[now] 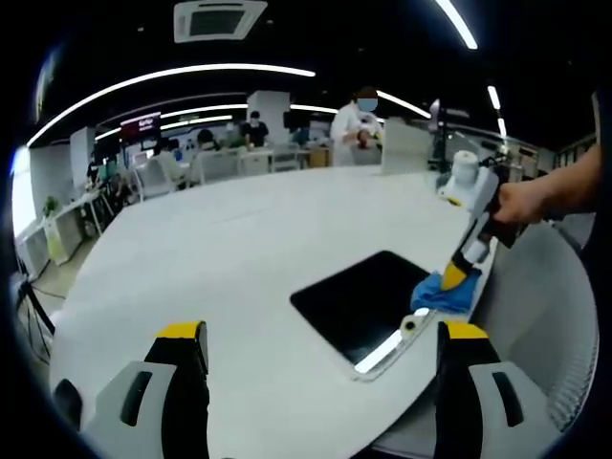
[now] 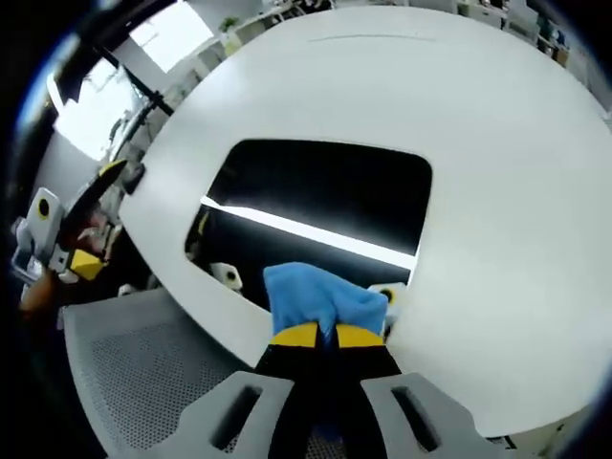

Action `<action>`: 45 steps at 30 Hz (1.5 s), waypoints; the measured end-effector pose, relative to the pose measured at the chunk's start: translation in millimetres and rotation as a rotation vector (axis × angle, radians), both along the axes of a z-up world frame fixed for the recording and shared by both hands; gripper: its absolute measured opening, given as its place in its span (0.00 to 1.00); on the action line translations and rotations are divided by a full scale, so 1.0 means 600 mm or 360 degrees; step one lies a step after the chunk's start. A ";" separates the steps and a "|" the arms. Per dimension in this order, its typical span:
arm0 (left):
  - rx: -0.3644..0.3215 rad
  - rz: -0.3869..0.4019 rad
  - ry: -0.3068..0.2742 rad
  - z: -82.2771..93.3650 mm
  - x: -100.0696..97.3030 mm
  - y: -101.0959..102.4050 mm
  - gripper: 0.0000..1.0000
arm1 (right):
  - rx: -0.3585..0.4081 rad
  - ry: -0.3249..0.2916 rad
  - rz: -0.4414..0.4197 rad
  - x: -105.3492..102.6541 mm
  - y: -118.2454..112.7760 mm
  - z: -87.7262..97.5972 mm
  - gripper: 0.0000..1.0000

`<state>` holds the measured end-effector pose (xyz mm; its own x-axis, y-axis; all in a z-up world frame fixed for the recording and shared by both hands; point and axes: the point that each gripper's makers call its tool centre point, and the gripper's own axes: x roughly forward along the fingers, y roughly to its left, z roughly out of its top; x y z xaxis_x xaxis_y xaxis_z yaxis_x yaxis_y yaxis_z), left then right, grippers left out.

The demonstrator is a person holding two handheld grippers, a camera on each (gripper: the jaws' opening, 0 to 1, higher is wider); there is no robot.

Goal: Wipe the mirror surface with the cleaning cloth until all visible marks leave the cleaned area.

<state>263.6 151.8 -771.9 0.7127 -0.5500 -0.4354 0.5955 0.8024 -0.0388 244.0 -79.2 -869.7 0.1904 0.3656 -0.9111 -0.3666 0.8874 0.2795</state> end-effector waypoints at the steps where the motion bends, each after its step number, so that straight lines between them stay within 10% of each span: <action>1: 0.0002 -0.0005 0.0001 -0.001 0.001 0.000 1.00 | -0.0003 0.0000 -0.0009 0.001 -0.005 0.000 0.00; 21: 0.0000 -0.0037 0.0009 -0.006 0.008 -0.004 1.00 | -0.0042 0.0021 -0.0036 0.007 -0.017 -0.001 0.00; 45: -0.0012 0.0025 0.0029 -0.014 -0.004 0.007 1.00 | -0.0106 -0.0046 -0.0038 0.105 -0.022 -0.001 0.00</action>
